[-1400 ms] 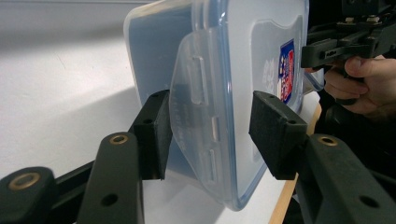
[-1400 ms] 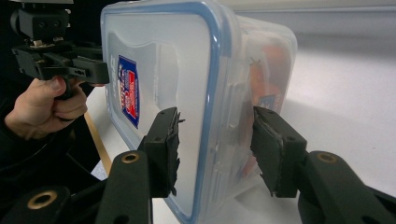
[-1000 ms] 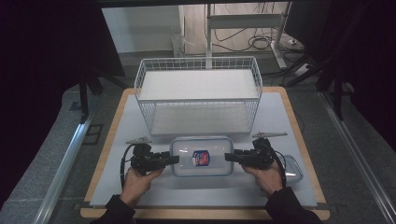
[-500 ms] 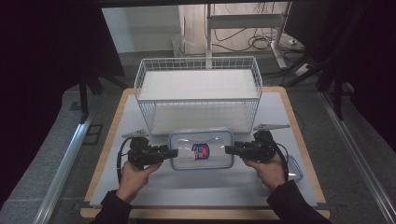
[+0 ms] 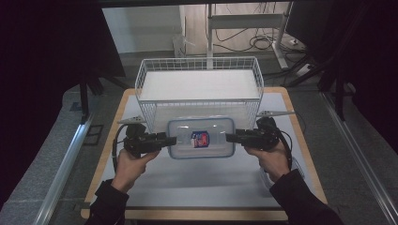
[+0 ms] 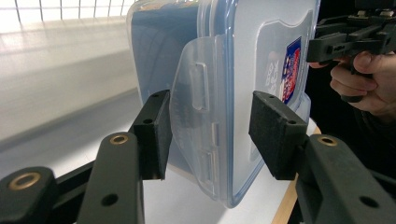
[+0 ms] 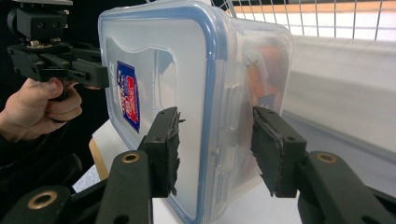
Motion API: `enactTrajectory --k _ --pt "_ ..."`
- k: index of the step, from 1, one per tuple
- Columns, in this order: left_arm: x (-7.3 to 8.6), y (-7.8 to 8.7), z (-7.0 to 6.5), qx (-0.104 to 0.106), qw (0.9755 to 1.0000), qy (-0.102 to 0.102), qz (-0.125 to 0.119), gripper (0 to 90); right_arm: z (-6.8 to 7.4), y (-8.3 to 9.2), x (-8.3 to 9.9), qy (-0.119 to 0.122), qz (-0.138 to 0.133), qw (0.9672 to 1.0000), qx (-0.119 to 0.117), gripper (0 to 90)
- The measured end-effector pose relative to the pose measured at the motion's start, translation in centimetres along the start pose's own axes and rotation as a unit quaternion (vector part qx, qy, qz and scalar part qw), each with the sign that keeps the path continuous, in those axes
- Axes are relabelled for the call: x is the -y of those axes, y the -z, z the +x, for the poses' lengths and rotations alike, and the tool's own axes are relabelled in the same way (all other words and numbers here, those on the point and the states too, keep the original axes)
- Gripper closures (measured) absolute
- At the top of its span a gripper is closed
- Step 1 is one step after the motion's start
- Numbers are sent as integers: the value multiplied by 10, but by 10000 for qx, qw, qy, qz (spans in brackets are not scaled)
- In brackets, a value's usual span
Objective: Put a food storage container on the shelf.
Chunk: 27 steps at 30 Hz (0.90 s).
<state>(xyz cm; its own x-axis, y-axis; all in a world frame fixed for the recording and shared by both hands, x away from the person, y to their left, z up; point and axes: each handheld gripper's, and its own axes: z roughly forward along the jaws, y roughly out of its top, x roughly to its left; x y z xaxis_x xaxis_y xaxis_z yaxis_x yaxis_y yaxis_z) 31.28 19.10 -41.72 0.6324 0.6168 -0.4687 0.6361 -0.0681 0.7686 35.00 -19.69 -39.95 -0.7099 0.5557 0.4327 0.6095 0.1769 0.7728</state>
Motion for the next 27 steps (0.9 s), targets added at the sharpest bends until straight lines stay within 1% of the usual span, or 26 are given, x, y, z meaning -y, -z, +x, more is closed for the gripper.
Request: enactTrajectory --k 1,2,3,4,5,6,8,9,10,11,12,13,14,15,16,17,18,19,20,21,22,23,24,25,26,27 --pt "0 0 0 0 10000 0 0 499 0 0 0 0 0 10000 0 528" --pt "-6 2 0 -11 10000 -4 -15 499 0 1 -5 3 -11 10000 -6 528" --pt "-6 2 0 -11 10000 -4 -15 499 0 1 -8 14 -25 10000 -7 528" --pt "-12 4 -1 -19 10000 3 -25 498 1 1 -11 5 -26 10000 -10 528" --pt "-12 4 -1 -19 10000 3 -25 498 1 1 -11 5 -26 10000 -10 528" --pt "-16 6 -1 -35 10000 -20 -44 498 1 1 -14 8 -32 10000 -17 528" --pt "-25 11 -2 -55 9999 -35 -100 498 3 2 -24 52 -86 9999 -34 528" --pt "-25 11 -2 -55 9999 -35 -100 497 4 2 -27 60 -101 9999 -36 528" --pt "-31 14 -3 -66 9999 -45 -147 497 6 2 -31 69 -114 9999 -36 528" --pt "-31 14 -3 -66 9999 -45 -147 497 7 3 -34 90 -129 9999 -28 528" --pt "-37 17 -3 -66 9998 -47 -200 497 8 3 -38 118 -151 9998 -27 528" --pt "-37 17 -3 -66 9998 -47 -200 497 8 3 -38 118 -151 9998 -27 528" --pt "-43 20 -2 -59 9997 -71 -227 497 11 4 -46 127 -165 9998 -15 528" --pt "-43 20 -2 -59 9997 -71 -227 497 11 4 -49 148 -166 9998 -10 528" --pt "-48 22 -2 -67 9996 -67 -261 497 12 4 -52 157 -185 9997 -5 528" --pt "-48 22 -2 -67 9996 -67 -261 497 12 4 -52 157 -185 9997 -5 528" --pt "-52 24 -2 -66 9996 -80 -271 497 13 4 -55 164 -183 9997 -7 529" --pt "-55 25 -2 -76 9996 -73 -276 496 13 4 -63 166 -188 9997 -19 528" --pt "-60 26 -2 -84 9995 -88 -286 496 13 5 -65 165 -193 9997 -25 528" --pt "-60 26 -2 -84 9995 -88 -286 496 13 5 -65 165 -193 9997 -25 528" --pt "-66 27 -1 -93 9995 -84 -291 496 13 5 -71 159 -186 9997 -34 528" --pt "-66 27 -1 -93 9995 -84 -291 496 13 5 -71 159 -186 9997 -34 528" --pt "-70 28 0 -88 9995 -89 -292 496 12 4 -74 181 -205 9996 -41 528" --pt "-75 28 1 -79 9995 -57 -312 495 12 4 -79 157 -210 9997 -28 528" --pt "-75 28 1 -79 9995 -57 -312 495 13 4 -82 167 -227 9996 -18 528" --pt "-81 29 3 -55 9994 -37 -325 495 13 4 -85 165 -230 9996 -14 528"
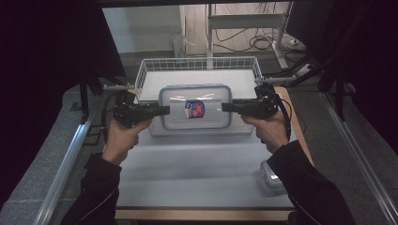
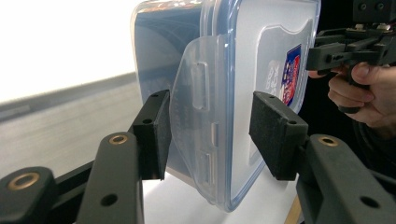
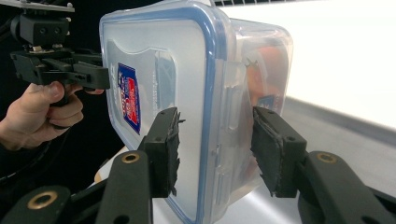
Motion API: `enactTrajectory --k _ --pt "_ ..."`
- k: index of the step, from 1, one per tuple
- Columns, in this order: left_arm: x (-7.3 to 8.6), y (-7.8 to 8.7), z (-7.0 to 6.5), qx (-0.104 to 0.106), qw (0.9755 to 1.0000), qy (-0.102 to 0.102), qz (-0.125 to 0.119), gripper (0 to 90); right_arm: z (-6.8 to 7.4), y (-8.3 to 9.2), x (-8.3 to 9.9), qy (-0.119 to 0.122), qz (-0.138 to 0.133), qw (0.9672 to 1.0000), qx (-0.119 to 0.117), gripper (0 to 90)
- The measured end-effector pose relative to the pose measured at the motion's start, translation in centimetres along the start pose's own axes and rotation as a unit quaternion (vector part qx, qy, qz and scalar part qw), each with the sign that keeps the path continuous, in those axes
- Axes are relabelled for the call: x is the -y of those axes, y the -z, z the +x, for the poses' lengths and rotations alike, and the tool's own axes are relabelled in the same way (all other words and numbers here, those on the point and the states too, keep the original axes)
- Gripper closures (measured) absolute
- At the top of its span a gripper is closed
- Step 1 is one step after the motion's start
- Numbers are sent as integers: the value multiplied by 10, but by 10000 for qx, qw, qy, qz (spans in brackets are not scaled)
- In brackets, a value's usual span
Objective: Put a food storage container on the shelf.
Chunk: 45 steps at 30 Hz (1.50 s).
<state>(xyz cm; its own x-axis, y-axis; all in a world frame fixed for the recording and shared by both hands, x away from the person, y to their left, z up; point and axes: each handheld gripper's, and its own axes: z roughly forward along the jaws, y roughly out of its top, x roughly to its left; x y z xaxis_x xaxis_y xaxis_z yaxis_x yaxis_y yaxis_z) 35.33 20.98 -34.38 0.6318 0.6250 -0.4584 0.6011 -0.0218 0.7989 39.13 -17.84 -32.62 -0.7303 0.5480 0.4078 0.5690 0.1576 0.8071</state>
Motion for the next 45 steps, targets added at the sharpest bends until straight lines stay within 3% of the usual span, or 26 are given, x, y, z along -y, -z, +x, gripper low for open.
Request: enactTrajectory --k 12,26,37,45 --pt "-35 1 4 -46 10000 -68 -34 494 -6 -1 -31 -34 -178 9998 -28 528" --pt "-71 -12 23 26 9999 -25 -95 491 -22 -6 -60 -179 -328 9993 78 528" --pt "-75 -27 42 51 9997 194 -158 487 -38 -17 -69 -297 -303 9990 156 526" --pt "-72 -31 46 23 9994 265 -224 487 -47 -24 -68 -447 -320 9984 127 524"
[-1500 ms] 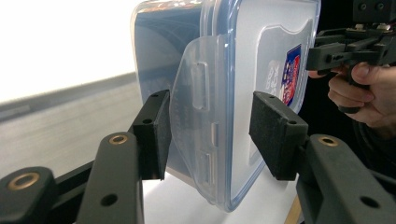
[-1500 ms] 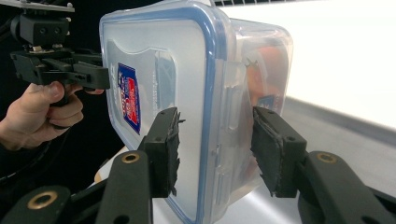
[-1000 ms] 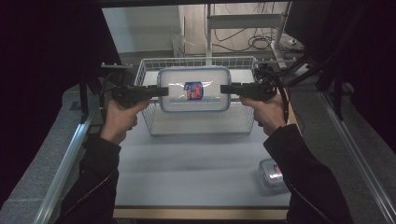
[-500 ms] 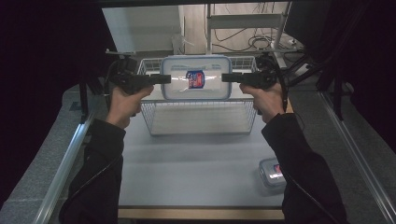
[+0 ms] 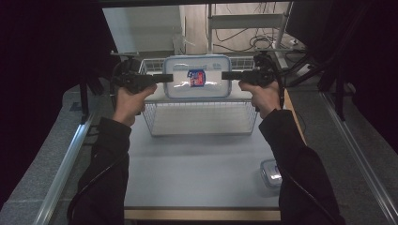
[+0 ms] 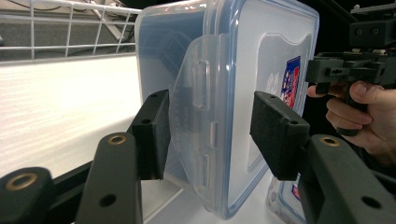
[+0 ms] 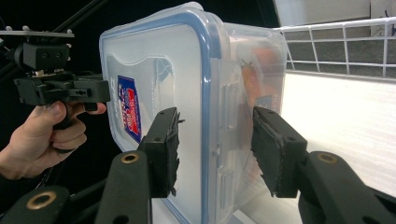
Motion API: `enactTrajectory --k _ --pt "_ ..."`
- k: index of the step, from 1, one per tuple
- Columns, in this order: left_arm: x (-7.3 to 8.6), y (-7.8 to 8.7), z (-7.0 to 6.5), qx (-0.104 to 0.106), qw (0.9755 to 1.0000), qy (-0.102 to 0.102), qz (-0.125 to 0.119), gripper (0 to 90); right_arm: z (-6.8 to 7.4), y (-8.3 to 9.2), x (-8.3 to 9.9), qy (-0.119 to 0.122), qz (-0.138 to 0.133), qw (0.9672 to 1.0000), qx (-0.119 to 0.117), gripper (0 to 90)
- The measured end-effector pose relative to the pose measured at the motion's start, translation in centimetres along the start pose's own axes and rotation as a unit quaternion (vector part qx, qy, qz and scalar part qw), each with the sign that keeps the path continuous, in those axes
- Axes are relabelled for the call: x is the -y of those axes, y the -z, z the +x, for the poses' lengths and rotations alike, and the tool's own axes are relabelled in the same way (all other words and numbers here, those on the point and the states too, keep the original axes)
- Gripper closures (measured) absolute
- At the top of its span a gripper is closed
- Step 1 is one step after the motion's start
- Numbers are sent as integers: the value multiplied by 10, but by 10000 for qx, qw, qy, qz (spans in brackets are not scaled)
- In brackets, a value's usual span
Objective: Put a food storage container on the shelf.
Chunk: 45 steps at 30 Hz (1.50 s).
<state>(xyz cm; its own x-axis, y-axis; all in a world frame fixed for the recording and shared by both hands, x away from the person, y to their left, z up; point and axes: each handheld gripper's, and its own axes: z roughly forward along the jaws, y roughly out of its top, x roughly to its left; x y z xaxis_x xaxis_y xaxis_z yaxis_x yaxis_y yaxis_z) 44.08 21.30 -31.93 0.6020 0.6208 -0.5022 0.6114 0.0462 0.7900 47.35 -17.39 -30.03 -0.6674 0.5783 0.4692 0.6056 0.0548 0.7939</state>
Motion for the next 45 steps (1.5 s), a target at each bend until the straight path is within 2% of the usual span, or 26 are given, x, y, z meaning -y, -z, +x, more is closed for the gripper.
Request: enactTrajectory --k 3,6,11,13,14,16,17,18,19,20,21,22,27,28,32,35,36,41,44,45 --pt "0 0 0 -7 10000 -11 -2 483 0 0 -1 -14 34 10000 13 520" --pt "0 -1 -2 -126 9998 -176 -19 472 1 -1 -2 88 38 9999 102 508" --pt "3 -2 -2 -228 9993 -306 -14 451 1 -3 -1 173 -26 9997 142 498" --pt "4 -3 -2 -356 9987 -371 48 438 2 -4 -1 246 -21 9994 230 483" --pt "5 -6 -1 -413 9982 -412 116 444 2 -6 -1 342 -25 9988 359 462" --pt "7 -9 -1 -470 9978 -443 175 454 2 -7 -1 371 -12 9985 404 446" --pt "7 -10 -2 -514 9975 -457 159 428 1 -9 0 392 -4 9982 464 457" --pt "7 -11 1 -334 9992 -213 40 394 1 -12 0 443 28 9972 596 421" --pt "7 -12 3 -287 9994 -163 90 371 0 -13 0 436 2 9971 621 425" --pt "8 -14 3 -429 9986 -230 213 382 -2 -13 0 412 -39 9971 636 424" --pt "8 -14 3 -429 9986 -230 213 398 -2 -13 0 412 -39 9971 636 424" --pt "10 -18 2 -600 9971 -380 288 403 -4 -15 0 385 -111 9972 638 444" --pt "12 -20 0 -589 9971 -459 154 324 -2 -17 -1 557 -151 9954 762 436" --pt "13 -18 -3 -651 9960 -606 131 322 0 -17 0 644 -152 9945 810 430" --pt "16 -14 -8 -663 9947 -781 52 304 3 -14 1 861 -203 9919 910 416" --pt "17 -15 -9 -696 9939 -854 59 286 4 -14 2 876 -220 9920 887 411" --pt "19 -15 -10 -744 9930 -917 99 281 6 -13 3 896 -208 9920 859 402" --pt "21 -16 -12 -693 9931 -940 96 266 9 -14 7 1008 -149 9910 870 379" --pt "28 -14 -17 -714 9911 -1123 77 251 7 -12 12 1118 -121 9894 924 367" --pt "28 -14 -17 -714 9911 -1123 77 244 6 -11 14 1110 -129 9895 920 366"
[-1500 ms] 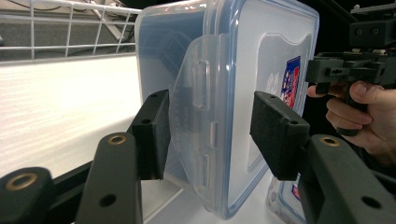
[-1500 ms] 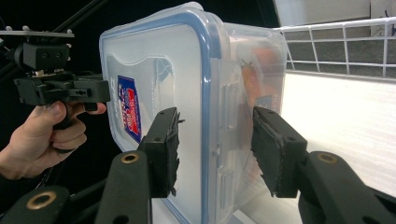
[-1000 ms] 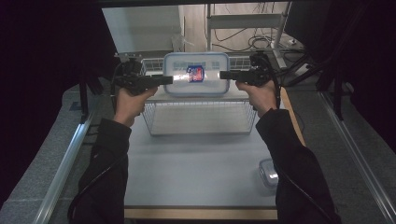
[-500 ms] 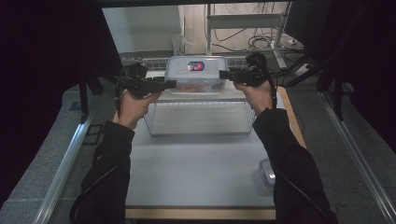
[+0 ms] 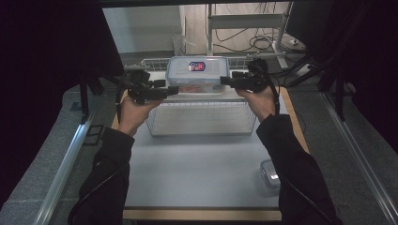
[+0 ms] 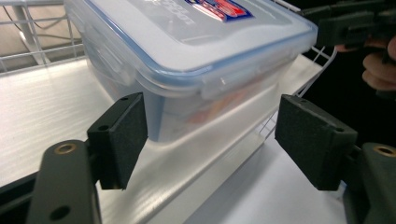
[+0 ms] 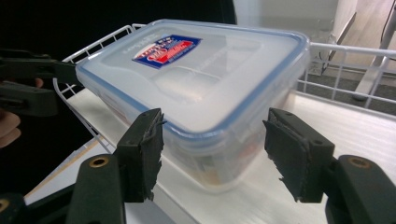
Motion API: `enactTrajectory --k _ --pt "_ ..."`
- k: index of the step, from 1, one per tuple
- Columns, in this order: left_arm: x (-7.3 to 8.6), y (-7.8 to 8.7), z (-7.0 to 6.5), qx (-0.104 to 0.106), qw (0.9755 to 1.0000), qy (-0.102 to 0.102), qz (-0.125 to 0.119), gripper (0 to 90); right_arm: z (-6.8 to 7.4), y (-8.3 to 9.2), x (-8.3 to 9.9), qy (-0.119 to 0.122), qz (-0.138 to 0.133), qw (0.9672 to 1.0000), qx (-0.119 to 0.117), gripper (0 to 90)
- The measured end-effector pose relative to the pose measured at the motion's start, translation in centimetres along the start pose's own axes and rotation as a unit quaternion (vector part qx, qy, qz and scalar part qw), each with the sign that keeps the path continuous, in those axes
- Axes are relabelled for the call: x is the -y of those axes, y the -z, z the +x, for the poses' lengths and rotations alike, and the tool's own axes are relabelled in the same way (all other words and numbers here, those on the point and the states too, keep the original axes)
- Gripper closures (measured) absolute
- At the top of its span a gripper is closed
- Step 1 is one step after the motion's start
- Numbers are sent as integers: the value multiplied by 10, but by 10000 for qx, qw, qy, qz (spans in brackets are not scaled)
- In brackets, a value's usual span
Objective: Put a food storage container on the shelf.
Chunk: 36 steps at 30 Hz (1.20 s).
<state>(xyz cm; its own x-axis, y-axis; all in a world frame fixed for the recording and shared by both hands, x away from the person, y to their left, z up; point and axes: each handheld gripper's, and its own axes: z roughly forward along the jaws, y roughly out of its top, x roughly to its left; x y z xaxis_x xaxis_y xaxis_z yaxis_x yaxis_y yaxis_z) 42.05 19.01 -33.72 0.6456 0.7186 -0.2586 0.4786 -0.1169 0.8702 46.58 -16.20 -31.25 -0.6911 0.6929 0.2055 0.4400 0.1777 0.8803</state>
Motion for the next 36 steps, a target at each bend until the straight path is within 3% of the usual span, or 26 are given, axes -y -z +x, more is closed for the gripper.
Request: enactTrajectory --k 1,3,8,9,10,11,12,13,15,18,21,25,33,36 --pt "4 1 -3 -59 9999 -132 24 237 -1 1 2 -3 -16 10000 -5 365" --pt "6 1 -6 -162 9996 -209 66 221 -2 3 4 -18 -41 10000 -4 365" --pt "12 5 -7 -136 9997 -218 -12 202 -3 7 9 -6 -32 10000 -25 396" --pt "14 8 -8 -123 9996 -232 -39 202 -2 9 11 56 -24 10000 6 460" --pt "14 8 -8 -123 9996 -232 -39 201 -2 9 11 56 -24 10000 6 460" --pt "18 10 -11 -119 9996 -244 -84 201 1 12 13 89 -47 9999 9 557" --pt "18 10 -11 -119 9996 -244 -84 201 1 12 13 89 -47 9999 9 557" --pt "20 12 -13 -119 9994 -291 -120 201 4 14 17 108 15 9999 -81 681" --pt "27 16 -18 -136 9991 -358 -170 200 8 12 21 205 118 9996 -160 795" --pt "34 18 -21 -168 9988 -413 -202 187 14 3 27 417 288 9985 -213 885" --pt "48 22 -25 -158 9984 -504 -201 176 18 -6 28 527 371 9977 -193 895" --pt "61 25 -27 -179 9982 -563 -125 172 17 -14 26 473 382 9981 -77 895" --pt "77 27 -34 -138 9981 -596 -12 154 17 -15 29 414 379 9984 -115 891" --pt "81 27 -38 -181 9976 -661 41 128 21 -12 31 467 366 9981 -146 842"
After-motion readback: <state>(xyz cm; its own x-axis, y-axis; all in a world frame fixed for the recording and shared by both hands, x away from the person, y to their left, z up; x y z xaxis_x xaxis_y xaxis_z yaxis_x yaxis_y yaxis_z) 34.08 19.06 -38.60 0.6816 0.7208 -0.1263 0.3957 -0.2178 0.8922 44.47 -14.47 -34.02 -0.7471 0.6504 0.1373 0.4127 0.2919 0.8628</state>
